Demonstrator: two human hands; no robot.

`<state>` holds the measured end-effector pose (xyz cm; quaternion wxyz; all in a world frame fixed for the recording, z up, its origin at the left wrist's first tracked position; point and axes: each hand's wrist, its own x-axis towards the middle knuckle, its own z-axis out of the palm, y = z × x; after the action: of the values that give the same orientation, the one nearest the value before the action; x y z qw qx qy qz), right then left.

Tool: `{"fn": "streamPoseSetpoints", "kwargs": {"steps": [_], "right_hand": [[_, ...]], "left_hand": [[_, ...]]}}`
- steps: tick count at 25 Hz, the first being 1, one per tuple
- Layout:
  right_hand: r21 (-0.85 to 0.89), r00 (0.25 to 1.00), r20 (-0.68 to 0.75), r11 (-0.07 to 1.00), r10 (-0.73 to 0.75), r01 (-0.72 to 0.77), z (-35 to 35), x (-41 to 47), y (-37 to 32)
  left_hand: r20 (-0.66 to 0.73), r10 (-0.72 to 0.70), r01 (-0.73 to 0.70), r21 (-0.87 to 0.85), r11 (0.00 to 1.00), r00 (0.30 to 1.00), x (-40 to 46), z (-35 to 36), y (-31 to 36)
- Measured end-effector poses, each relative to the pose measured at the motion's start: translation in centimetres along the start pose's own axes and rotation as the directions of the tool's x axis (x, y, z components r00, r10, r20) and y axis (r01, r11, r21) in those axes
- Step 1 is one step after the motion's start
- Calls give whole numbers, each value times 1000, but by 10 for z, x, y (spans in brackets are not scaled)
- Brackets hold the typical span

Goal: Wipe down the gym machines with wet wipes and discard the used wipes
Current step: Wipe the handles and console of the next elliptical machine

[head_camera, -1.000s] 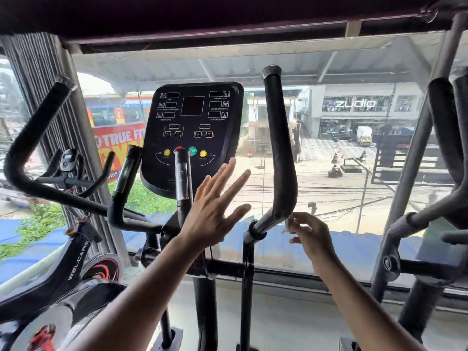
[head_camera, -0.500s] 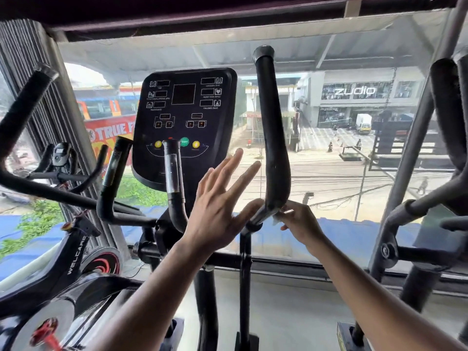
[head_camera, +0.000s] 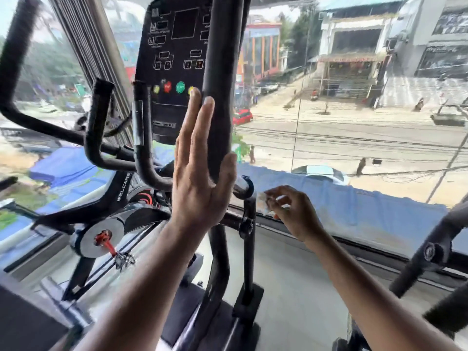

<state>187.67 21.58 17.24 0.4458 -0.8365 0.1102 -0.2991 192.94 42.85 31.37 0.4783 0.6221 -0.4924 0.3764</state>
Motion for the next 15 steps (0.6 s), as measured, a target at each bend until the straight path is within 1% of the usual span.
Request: {"fn": "streamPoseSetpoints", "kwargs": {"steps": [2,4,6,9,10,12,13,15], "right_hand": [[35,1000,24,999,-16,15,-2,12,1],[68,999,32,997,-22,20,0,24,6],[99,999,11,995,-33,32,7,34,12],[155,999,-20,987,-49,51,15,47,28],[164,999,-26,985,-47,51,16,52,32],[186,998,-38,981,-42,48,17,65,41],[196,997,-41,978,-62,69,18,70,43],[185,989,-44,971,-142,148,19,75,41]], "left_hand": [[-77,-27,31,48,998,997,-7,9,4],[-120,-142,149,56,987,983,-33,22,6],[-114,-271,273,4,962,956,-69,35,7],[-49,-420,419,-28,908,906,-117,47,5],[-17,-509,508,-40,860,861,-124,49,3],[99,-700,705,-32,708,708,-129,61,-5],[144,-742,750,3,662,654,-130,68,-11],[187,-746,747,83,660,639,-133,84,-23]]}}
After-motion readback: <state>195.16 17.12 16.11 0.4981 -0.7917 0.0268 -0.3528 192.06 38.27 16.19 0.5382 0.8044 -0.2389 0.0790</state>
